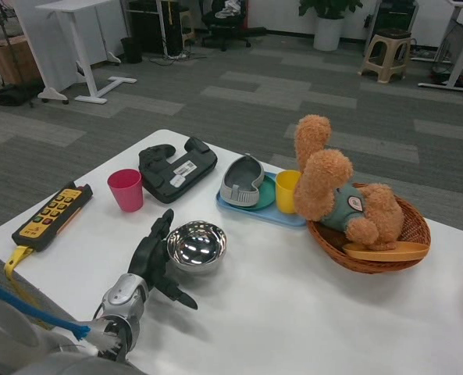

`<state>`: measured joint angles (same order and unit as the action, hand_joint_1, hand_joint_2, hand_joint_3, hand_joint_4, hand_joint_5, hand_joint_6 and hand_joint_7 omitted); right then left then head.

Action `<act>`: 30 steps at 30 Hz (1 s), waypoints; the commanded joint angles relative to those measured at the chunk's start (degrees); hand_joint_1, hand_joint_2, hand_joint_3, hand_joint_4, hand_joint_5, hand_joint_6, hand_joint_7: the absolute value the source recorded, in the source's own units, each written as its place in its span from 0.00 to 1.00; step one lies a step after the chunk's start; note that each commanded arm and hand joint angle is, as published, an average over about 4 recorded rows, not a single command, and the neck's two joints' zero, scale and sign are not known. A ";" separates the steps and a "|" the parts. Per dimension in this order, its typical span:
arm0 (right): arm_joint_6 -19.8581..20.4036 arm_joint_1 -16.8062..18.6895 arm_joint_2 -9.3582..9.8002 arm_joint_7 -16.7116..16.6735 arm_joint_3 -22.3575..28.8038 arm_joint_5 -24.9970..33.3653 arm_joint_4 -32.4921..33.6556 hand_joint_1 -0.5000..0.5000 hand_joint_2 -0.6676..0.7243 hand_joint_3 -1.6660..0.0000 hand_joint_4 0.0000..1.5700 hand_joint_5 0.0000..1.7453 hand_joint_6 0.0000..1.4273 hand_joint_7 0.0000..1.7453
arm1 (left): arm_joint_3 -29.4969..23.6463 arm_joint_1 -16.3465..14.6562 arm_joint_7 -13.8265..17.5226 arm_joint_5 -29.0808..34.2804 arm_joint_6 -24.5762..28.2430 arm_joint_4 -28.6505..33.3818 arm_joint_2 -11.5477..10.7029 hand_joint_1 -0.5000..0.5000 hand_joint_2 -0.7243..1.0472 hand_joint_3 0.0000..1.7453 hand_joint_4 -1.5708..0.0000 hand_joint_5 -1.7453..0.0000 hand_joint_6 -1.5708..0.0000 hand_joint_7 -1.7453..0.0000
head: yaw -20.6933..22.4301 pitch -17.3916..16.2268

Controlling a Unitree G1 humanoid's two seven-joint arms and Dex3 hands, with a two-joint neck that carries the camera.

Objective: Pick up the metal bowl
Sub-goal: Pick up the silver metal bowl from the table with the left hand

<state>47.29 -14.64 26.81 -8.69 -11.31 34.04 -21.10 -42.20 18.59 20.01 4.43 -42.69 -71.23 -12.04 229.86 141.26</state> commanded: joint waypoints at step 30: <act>0.89 0.40 0.70 -0.01 -0.80 0.73 0.01 0.50 1.00 1.00 0.02 0.10 0.00 0.08 | 2.75 4.55 -2.81 -3.66 4.50 -7.50 -2.00 0.00 0.53 0.05 1.00 0.25 1.00 0.39 | 0.05 -0.09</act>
<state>47.38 -14.63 27.06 -8.69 -12.11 34.14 -21.10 -39.70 23.86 17.16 1.00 -40.01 -78.06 -14.11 229.91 141.19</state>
